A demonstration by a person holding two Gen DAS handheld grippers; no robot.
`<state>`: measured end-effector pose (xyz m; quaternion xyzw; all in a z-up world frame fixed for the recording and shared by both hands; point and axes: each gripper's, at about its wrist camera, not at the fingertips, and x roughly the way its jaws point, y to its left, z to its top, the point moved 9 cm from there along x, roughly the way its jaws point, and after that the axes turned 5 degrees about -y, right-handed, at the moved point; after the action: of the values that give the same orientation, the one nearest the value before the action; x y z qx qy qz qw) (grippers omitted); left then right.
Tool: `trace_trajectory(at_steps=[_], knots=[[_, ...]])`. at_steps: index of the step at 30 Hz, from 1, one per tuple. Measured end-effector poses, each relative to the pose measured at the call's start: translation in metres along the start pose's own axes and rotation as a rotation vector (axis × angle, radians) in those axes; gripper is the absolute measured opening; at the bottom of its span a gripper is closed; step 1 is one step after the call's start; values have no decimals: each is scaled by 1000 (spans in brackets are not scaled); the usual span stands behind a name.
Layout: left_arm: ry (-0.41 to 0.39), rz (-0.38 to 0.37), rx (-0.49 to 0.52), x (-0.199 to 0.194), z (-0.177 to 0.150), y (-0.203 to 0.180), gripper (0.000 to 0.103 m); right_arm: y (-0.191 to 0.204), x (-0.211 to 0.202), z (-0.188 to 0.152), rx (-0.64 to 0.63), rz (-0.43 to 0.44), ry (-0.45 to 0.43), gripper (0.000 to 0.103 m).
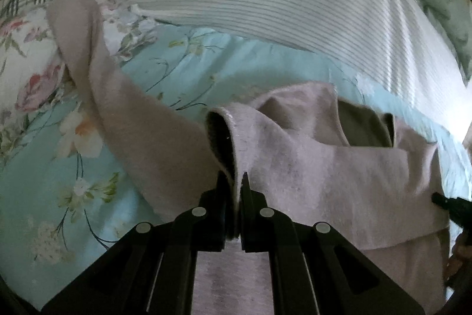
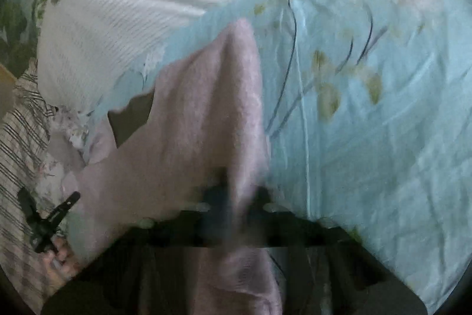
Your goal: Fold small clothes
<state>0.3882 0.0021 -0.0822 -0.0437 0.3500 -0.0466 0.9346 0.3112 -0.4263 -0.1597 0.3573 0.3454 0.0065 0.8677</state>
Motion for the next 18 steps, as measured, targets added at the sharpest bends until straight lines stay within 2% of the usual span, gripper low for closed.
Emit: trace_trajectory(at_steps=[4, 6, 8, 10, 11, 12, 13, 15, 16, 18], knots=[[-6, -43, 36, -6, 0, -16, 5, -8, -27, 13, -21, -46, -80, 7], [4, -45, 52, -2, -3, -22, 5, -14, -25, 11, -28, -79, -61, 7], [23, -46, 58, 4, -7, -24, 5, -20, -17, 6, -53, -141, -23, 9], [39, -52, 58, 8, -10, -24, 5, -19, -31, 9, -85, -247, -74, 17], [43, -53, 58, 9, -12, -23, 6, -11, -44, 12, -120, -297, -131, 17], [44, -55, 57, 10, -12, -23, 6, 0, -50, 11, -141, -286, -162, 17], [49, -57, 55, 11, -13, -23, 6, 16, -54, 7, -167, -232, -172, 18], [63, -59, 48, 13, -15, -22, 7, 44, -39, -14, -221, -125, -82, 34], [67, -59, 43, 12, -16, -21, 9, 48, -29, -23, -221, -102, -39, 35], [63, -48, 36, 7, -15, -13, 16, 32, -12, -36, -206, -157, 26, 33]])
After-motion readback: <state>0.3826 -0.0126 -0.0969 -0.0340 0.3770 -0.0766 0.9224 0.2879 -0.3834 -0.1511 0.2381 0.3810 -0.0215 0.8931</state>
